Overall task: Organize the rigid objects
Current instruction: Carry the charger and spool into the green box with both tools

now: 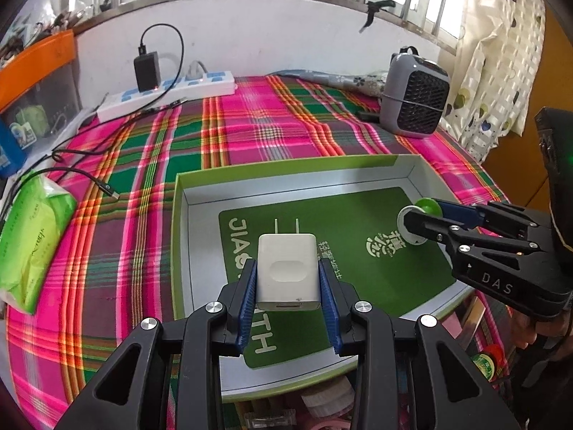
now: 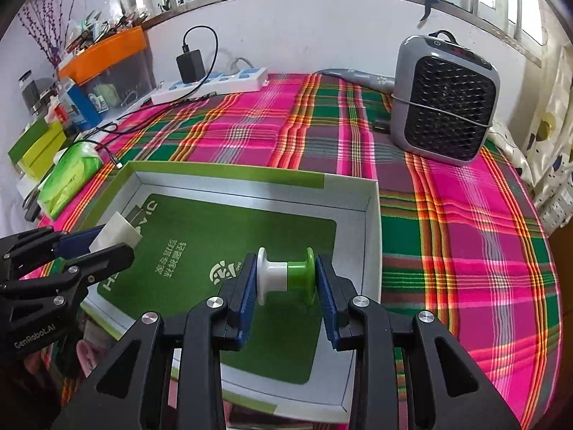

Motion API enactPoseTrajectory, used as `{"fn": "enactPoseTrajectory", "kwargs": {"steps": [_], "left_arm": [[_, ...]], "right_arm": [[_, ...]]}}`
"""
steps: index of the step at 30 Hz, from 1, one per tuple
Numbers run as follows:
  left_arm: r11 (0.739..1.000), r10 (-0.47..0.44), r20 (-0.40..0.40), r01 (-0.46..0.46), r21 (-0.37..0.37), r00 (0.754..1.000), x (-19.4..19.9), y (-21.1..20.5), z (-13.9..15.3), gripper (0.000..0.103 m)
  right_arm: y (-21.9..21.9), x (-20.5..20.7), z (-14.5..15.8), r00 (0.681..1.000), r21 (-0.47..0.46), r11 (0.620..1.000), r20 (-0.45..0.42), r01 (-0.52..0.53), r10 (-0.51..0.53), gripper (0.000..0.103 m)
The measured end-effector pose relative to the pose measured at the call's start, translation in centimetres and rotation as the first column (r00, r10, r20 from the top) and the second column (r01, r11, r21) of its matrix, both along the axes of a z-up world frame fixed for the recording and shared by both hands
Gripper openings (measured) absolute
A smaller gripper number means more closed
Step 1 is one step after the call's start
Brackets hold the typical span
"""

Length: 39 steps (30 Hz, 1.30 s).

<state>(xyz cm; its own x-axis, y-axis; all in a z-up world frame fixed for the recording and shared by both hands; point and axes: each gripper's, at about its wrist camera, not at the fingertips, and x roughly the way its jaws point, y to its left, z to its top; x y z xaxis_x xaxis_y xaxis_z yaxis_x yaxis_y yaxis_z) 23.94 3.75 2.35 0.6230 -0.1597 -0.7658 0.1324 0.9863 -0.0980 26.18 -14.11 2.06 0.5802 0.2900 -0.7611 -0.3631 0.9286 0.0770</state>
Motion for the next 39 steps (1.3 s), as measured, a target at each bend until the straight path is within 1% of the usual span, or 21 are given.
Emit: {"fn": "enactPoseTrajectory", "kwargs": {"steps": [5, 23, 39], "left_arm": [[1.000, 0.006, -0.022, -0.006, 0.009, 1.000, 0.27, -0.03, -0.66, 0.032], [1.000, 0.009, -0.022, -0.009, 0.029, 1.000, 0.35, -0.26, -0.85, 0.032], [1.000, 0.011, -0.020, -0.011, 0.012, 1.000, 0.25, 0.01, -0.64, 0.033]], "right_arm": [[0.12, 0.22, -0.07, 1.000, -0.004, 1.000, 0.003, -0.002, 0.002, 0.033], [0.28, 0.15, -0.04, 1.000, -0.018, 1.000, 0.014, 0.002, -0.002, 0.033], [0.33, -0.05, 0.23, 1.000, 0.000, 1.000, 0.025, -0.008, 0.008, 0.034]]}}
